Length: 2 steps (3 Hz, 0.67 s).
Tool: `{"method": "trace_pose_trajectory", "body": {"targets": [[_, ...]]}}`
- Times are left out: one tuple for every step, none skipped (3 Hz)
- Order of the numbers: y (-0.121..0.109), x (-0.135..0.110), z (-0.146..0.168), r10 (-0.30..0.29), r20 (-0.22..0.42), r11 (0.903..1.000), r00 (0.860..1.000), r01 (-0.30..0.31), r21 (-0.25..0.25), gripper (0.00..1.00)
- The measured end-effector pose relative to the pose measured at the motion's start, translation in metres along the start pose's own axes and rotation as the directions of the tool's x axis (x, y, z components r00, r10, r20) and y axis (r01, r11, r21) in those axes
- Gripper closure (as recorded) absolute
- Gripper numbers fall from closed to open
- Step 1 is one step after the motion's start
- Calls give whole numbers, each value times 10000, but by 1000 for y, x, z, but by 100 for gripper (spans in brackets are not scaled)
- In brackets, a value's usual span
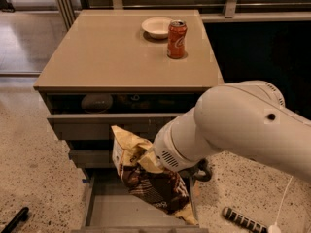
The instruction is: Place brown chip bag into bottom drawer
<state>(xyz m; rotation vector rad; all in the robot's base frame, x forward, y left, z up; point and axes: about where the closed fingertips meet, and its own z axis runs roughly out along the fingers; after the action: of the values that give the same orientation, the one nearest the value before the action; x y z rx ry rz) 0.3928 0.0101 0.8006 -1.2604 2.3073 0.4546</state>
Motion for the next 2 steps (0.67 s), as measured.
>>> {"method": "trace_pose_trajectory", "body": {"targets": [[-3, 3, 4, 31, 86, 10000, 10000, -31, -18, 100], [-9, 9, 36, 273, 184, 9991, 9995, -267, -334, 100]]}}
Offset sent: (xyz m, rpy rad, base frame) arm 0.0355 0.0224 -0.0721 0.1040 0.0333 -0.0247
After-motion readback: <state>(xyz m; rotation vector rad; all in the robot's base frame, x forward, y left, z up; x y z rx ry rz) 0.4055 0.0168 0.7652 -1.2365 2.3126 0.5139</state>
